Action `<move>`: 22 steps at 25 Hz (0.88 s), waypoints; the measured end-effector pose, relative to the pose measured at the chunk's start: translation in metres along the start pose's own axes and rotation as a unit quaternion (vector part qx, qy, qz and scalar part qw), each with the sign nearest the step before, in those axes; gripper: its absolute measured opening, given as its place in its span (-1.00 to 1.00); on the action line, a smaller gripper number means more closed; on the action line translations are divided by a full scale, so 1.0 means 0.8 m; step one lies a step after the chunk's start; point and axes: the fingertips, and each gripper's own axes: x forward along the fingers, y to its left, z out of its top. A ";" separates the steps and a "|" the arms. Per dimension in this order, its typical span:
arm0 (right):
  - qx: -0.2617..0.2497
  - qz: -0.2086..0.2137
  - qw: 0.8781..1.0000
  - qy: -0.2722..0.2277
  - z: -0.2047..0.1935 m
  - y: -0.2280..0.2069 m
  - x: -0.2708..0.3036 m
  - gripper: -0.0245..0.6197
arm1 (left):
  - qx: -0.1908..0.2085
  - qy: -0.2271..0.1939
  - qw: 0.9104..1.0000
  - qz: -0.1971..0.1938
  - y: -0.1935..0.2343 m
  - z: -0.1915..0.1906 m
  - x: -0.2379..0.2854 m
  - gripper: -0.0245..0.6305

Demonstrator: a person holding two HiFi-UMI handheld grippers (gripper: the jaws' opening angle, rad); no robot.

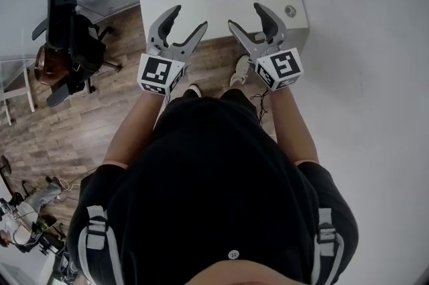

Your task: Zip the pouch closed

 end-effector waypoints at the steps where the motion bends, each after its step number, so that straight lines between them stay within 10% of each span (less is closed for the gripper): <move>1: 0.000 0.006 1.000 0.001 -0.003 -0.011 0.007 0.08 | -0.001 0.001 1.000 0.006 0.003 -0.001 0.011 0.01; 22: 0.009 0.139 0.988 0.061 -0.067 -0.247 0.079 0.08 | -0.034 0.054 0.989 0.137 0.000 -0.025 0.227 0.01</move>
